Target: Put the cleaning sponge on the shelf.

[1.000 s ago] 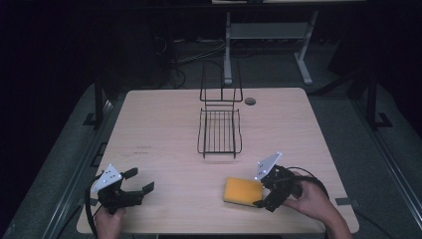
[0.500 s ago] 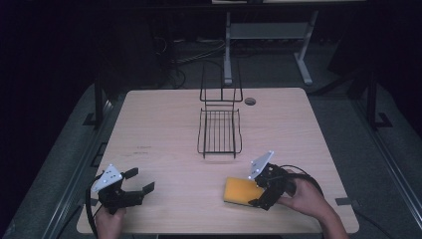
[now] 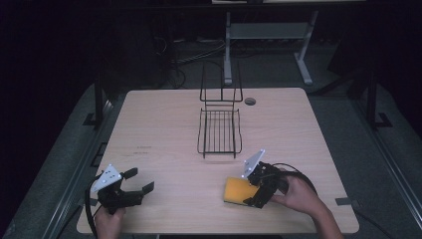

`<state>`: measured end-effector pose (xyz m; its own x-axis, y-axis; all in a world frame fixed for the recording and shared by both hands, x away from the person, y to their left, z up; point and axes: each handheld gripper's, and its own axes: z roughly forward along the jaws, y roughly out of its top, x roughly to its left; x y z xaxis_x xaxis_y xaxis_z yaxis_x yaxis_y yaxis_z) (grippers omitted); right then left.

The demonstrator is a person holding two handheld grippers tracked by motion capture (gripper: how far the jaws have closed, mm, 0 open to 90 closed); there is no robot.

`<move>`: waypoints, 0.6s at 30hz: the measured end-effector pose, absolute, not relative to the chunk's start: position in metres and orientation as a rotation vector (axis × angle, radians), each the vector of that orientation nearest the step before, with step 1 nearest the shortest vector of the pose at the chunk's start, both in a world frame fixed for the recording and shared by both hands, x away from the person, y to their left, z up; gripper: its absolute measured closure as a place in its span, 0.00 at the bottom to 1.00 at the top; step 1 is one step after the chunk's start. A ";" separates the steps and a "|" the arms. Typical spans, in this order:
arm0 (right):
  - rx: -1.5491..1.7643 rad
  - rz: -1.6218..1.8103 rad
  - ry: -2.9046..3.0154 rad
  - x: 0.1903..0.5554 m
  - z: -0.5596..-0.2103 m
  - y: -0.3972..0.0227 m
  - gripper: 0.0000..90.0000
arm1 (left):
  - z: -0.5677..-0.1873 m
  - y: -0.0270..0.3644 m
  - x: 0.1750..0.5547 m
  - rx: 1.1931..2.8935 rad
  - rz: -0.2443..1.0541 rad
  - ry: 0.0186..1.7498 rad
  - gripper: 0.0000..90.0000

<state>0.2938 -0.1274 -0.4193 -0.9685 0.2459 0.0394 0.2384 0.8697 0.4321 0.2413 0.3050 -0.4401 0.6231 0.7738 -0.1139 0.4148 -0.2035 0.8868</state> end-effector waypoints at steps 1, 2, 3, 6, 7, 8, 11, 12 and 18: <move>0.384 0.689 3.027 0.294 -0.420 -0.127 0.17 | -0.440 0.305 0.241 1.829 0.442 0.955 0.16; 0.387 0.683 3.031 0.294 -0.421 -0.126 0.17 | -0.440 0.305 0.241 1.829 0.441 0.955 0.16; 0.384 0.678 3.034 0.295 -0.422 -0.125 0.17 | -0.440 0.305 0.241 1.831 0.440 0.953 0.16; 0.371 0.665 3.037 0.296 -0.423 -0.123 0.17 | -0.440 0.305 0.242 1.833 0.440 0.955 0.16; 0.376 0.661 3.036 0.296 -0.424 -0.122 0.17 | -0.440 0.305 0.241 1.832 0.439 0.956 0.16; 0.377 0.657 3.038 0.297 -0.424 -0.122 0.17 | -0.440 0.305 0.241 1.831 0.440 0.954 0.16; 0.365 0.655 3.043 0.298 -0.425 -0.119 0.17 | -0.440 0.305 0.241 1.823 0.440 0.959 0.16; 0.360 0.655 3.043 0.298 -0.425 -0.118 0.17 | -0.440 0.306 0.241 1.822 0.440 0.960 0.16; 0.366 0.620 3.052 0.299 -0.429 -0.116 0.17 | -0.441 0.306 0.242 1.826 0.438 0.958 0.16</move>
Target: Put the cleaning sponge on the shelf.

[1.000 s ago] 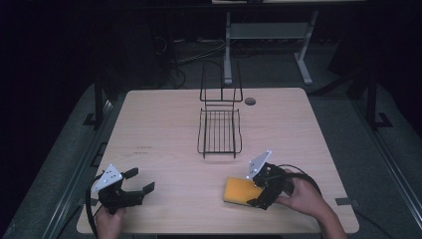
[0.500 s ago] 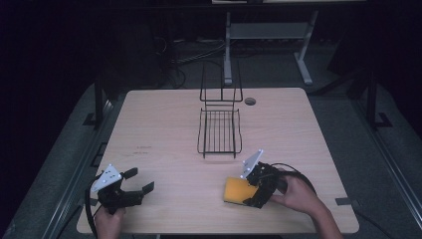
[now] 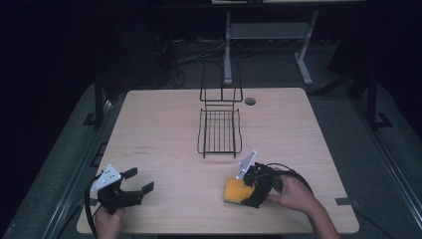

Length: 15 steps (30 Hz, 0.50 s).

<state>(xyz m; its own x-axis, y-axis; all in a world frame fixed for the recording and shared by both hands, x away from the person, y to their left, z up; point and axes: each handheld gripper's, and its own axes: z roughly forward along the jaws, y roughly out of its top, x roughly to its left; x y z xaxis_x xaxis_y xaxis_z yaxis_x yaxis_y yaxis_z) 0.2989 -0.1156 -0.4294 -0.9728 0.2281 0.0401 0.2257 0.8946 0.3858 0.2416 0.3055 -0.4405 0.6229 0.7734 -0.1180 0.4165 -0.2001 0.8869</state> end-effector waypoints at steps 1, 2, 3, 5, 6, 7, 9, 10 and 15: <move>0.363 0.622 3.052 0.299 -0.430 -0.115 0.17 | -0.440 0.305 0.242 1.827 0.439 0.957 0.16; 0.364 0.621 3.054 0.299 -0.430 -0.115 0.17 | -0.440 0.306 0.242 1.829 0.438 0.955 0.16; 0.365 0.618 3.056 0.299 -0.431 -0.115 0.17 | -0.440 0.306 0.242 1.829 0.438 0.954 0.16; 0.369 0.621 3.053 0.300 -0.431 -0.114 0.17 | -0.441 0.306 0.242 1.823 0.438 0.959 0.16; 0.368 0.623 3.053 0.301 -0.432 -0.114 0.17 | -0.441 0.306 0.242 1.821 0.438 0.959 0.16; 0.368 0.622 3.054 0.301 -0.432 -0.113 0.17 | -0.441 0.306 0.242 1.821 0.440 0.959 0.16; 0.363 0.618 3.057 0.301 -0.433 -0.112 0.17 | -0.441 0.307 0.242 1.819 0.439 0.963 0.16; 0.362 0.615 3.059 0.301 -0.434 -0.111 0.17 | -0.440 0.307 0.241 1.818 0.439 0.963 0.16; 0.365 0.601 3.056 0.301 -0.436 -0.110 0.17 | -0.440 0.307 0.241 1.818 0.440 0.961 0.16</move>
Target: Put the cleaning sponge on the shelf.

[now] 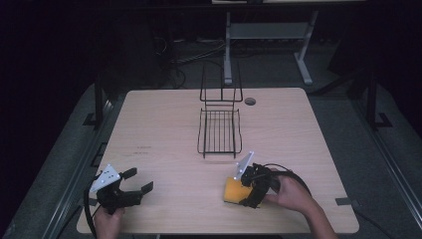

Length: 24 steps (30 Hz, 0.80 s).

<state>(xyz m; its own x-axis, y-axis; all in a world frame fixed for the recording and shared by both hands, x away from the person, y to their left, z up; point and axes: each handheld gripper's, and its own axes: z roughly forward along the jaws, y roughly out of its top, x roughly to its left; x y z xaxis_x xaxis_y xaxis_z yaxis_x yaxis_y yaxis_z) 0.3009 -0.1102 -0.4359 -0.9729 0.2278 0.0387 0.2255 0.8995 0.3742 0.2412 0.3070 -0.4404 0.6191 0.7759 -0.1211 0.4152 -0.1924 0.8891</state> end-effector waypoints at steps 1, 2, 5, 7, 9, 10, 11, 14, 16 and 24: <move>0.363 0.600 3.054 0.301 -0.436 -0.110 0.17 | -0.441 0.307 0.241 1.819 0.438 0.962 0.16; 0.362 0.599 3.055 0.301 -0.436 -0.110 0.17 | -0.441 0.306 0.241 1.820 0.437 0.962 0.16; 0.360 0.585 3.062 0.300 -0.438 -0.110 0.17 | -0.440 0.306 0.241 1.819 0.437 0.960 0.16; 0.358 0.585 3.062 0.300 -0.439 -0.110 0.18 | -0.440 0.306 0.241 1.818 0.438 0.960 0.16; 0.358 0.586 3.067 0.300 -0.440 -0.110 0.18 | -0.440 0.307 0.241 1.816 0.438 0.962 0.16; 0.362 0.585 3.068 0.300 -0.441 -0.110 0.18 | -0.440 0.307 0.241 1.815 0.438 0.963 0.16; 0.363 0.585 3.071 0.300 -0.441 -0.110 0.18 | -0.441 0.307 0.241 1.813 0.436 0.963 0.16; 0.364 0.586 3.070 0.299 -0.443 -0.110 0.18 | -0.441 0.307 0.241 1.806 0.432 0.964 0.16; 0.362 0.580 3.068 0.299 -0.443 -0.110 0.18 | -0.440 0.308 0.241 1.810 0.438 0.959 0.16; 0.356 0.584 3.056 0.298 -0.442 -0.111 0.23 | -0.440 0.308 0.241 1.809 0.438 0.962 0.16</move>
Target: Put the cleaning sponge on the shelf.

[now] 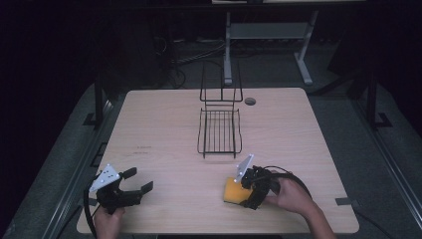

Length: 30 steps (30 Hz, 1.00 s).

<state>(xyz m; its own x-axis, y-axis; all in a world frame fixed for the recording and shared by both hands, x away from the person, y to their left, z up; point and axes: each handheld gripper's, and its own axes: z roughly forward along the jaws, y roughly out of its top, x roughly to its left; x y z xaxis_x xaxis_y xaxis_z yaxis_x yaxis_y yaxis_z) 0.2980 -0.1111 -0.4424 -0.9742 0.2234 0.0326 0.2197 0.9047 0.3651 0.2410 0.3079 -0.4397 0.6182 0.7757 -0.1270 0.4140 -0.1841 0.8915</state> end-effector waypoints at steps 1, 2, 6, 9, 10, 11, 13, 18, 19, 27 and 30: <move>0.354 0.585 3.056 0.298 -0.442 -0.111 0.23 | -0.440 0.308 0.241 1.808 0.437 0.962 0.16; 0.353 0.585 3.056 0.298 -0.442 -0.111 0.23 | -0.439 0.308 0.241 1.808 0.437 0.962 0.16; 0.352 0.589 3.054 0.298 -0.441 -0.111 0.24 | -0.440 0.309 0.241 1.805 0.438 0.967 0.16; 0.348 0.603 3.050 0.298 -0.438 -0.112 0.24 | -0.439 0.309 0.240 1.806 0.441 0.962 0.16; 0.346 0.609 3.051 0.298 -0.438 -0.112 0.24 | -0.439 0.309 0.240 1.805 0.443 0.961 0.16; 0.346 0.609 3.052 0.299 -0.437 -0.112 0.24 | -0.439 0.309 0.240 1.804 0.443 0.962 0.16; 0.348 0.600 3.055 0.300 -0.436 -0.112 0.24 | -0.439 0.309 0.240 1.804 0.444 0.969 0.16; 0.343 0.602 3.053 0.301 -0.432 -0.112 0.24 | -0.438 0.309 0.239 1.800 0.455 0.966 0.16; 0.341 0.606 3.053 0.302 -0.432 -0.112 0.24 | -0.438 0.309 0.239 1.800 0.457 0.966 0.16; 0.338 0.604 3.046 0.306 -0.425 -0.114 0.24 | -0.439 0.310 0.239 1.802 0.454 0.971 0.16; 0.336 0.610 3.045 0.308 -0.422 -0.113 0.24 | -0.439 0.310 0.240 1.800 0.453 0.975 0.16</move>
